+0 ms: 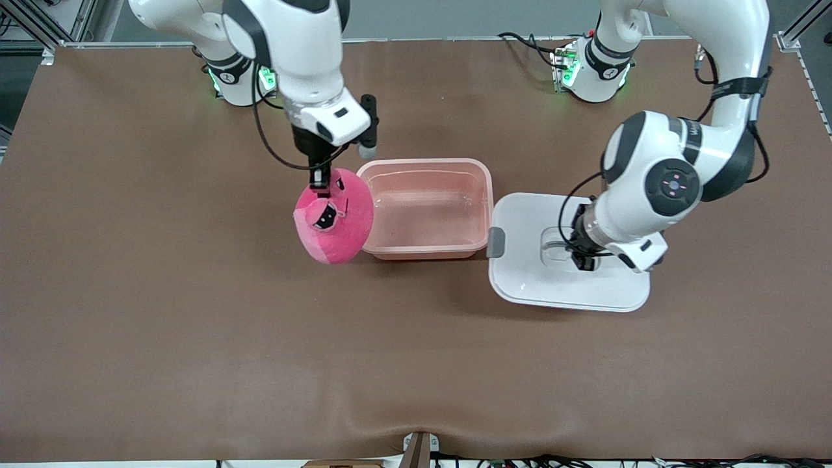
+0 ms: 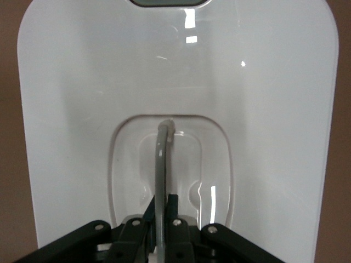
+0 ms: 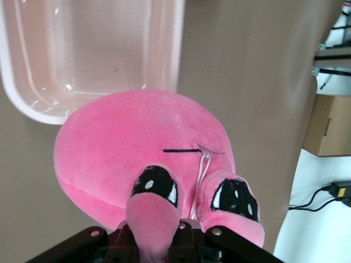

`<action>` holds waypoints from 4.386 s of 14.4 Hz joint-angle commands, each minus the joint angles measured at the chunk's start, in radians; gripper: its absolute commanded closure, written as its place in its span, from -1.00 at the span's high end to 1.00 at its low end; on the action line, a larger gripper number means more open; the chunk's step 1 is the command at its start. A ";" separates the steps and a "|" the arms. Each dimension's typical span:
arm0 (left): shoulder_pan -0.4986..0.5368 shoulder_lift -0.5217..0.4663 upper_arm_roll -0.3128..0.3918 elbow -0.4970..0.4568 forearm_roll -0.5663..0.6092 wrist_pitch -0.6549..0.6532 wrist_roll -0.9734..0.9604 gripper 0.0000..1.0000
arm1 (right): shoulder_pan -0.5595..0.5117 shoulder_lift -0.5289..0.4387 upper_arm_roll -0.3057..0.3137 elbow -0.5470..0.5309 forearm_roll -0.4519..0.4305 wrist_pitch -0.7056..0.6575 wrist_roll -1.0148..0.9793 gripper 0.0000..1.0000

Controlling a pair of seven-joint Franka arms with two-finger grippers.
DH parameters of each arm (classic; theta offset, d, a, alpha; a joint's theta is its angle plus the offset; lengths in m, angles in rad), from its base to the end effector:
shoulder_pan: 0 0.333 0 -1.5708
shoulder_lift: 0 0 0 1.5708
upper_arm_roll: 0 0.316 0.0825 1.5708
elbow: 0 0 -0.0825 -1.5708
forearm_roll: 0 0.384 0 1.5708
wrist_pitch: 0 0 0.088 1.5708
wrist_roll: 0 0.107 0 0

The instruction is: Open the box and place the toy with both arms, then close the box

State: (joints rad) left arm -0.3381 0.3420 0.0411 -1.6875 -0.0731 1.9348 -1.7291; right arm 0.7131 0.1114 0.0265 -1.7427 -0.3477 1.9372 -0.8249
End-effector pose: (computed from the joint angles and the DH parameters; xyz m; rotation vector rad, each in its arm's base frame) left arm 0.6118 -0.1949 0.3924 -2.3002 -2.0577 0.1467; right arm 0.4642 0.3912 0.5143 1.8797 2.0891 0.0970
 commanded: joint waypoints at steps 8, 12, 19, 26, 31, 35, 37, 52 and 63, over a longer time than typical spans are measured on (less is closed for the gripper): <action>0.048 -0.026 -0.012 -0.055 0.078 0.046 0.068 -1.00 | 0.216 0.273 -0.011 0.339 -0.135 -0.331 0.068 -1.00; 0.048 -0.027 -0.012 -0.055 0.078 0.046 0.069 -1.00 | 0.250 0.309 -0.011 0.341 -0.161 -0.334 0.078 -1.00; 0.054 -0.032 -0.012 -0.060 0.078 0.041 0.086 -1.00 | 0.281 0.320 -0.013 0.360 -0.174 -0.369 0.125 1.00; 0.054 -0.029 -0.013 -0.061 0.078 0.041 0.088 -1.00 | 0.257 0.284 -0.056 0.387 -0.169 -0.457 0.239 1.00; 0.044 -0.032 -0.015 -0.058 0.076 0.039 0.080 -1.00 | 0.215 0.275 -0.108 0.382 -0.171 -0.535 0.490 1.00; 0.040 -0.038 -0.052 -0.052 0.070 0.033 0.028 -1.00 | 0.134 0.277 -0.137 0.381 -0.159 -0.534 0.567 1.00; 0.036 -0.041 -0.082 -0.047 0.070 0.033 -0.035 -1.00 | 0.095 0.265 -0.138 0.381 -0.154 -0.537 0.575 1.00; -0.090 -0.003 -0.228 0.058 0.078 0.046 -0.464 -1.00 | -0.420 0.145 -0.171 0.338 0.265 -0.454 0.711 1.00; -0.254 0.080 -0.227 0.098 0.110 0.078 -0.628 -1.00 | -0.573 0.083 -0.172 0.219 0.409 -0.380 0.733 1.00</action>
State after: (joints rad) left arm -0.5509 0.4077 -0.1895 -1.6190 0.0090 2.0157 -2.3215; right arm 0.1667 0.2446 -0.1636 -1.4632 0.0405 1.5316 -0.1092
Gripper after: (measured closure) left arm 0.930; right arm 0.000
